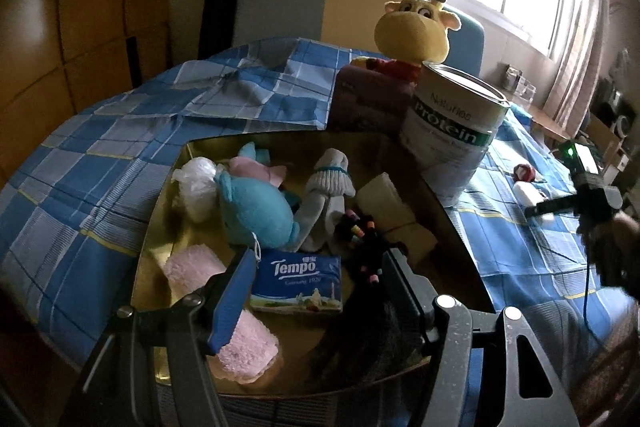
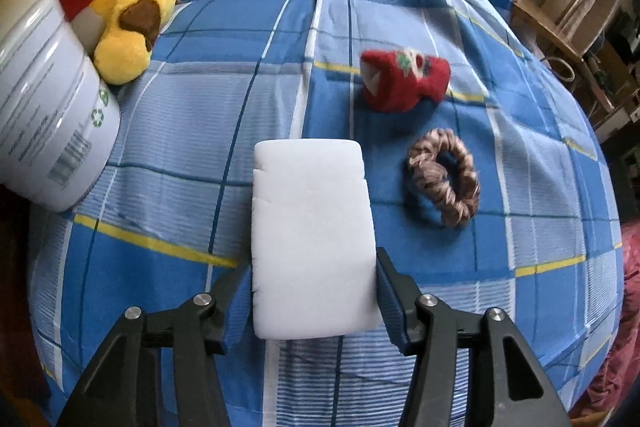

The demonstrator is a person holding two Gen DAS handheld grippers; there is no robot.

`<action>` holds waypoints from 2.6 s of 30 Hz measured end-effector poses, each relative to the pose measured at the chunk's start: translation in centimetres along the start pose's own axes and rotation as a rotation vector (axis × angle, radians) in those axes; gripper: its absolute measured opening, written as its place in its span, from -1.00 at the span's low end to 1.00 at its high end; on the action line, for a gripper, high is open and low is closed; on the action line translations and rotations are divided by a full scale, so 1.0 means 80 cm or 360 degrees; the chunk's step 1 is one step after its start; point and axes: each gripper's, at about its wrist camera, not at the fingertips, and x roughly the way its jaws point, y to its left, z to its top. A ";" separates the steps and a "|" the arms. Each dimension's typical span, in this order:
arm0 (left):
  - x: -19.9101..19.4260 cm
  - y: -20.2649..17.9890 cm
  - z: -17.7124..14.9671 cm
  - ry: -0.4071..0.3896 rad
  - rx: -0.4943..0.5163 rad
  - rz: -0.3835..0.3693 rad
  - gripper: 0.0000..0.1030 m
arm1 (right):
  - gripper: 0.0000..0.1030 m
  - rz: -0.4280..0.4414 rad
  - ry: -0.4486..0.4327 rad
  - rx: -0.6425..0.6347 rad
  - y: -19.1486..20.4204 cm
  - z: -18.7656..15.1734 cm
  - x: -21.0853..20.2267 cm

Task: Organize soft objects
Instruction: 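Carry the white sponge into the gold tray and open the right tool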

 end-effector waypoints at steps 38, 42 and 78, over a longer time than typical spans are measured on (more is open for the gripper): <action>-0.017 0.084 0.004 -0.0051 -0.0271 0.0232 0.31 | 0.08 0.0560 -0.0593 -0.1080 0.392 0.132 -0.208; -0.024 0.084 0.003 -0.0069 -0.0267 0.0265 0.33 | 0.08 0.0622 -0.0397 -0.1129 0.397 0.054 -0.161; -0.058 0.060 -0.003 -0.0150 -0.0216 0.0252 0.46 | 0.46 0.0780 -0.0455 -0.0761 0.296 -0.072 -0.174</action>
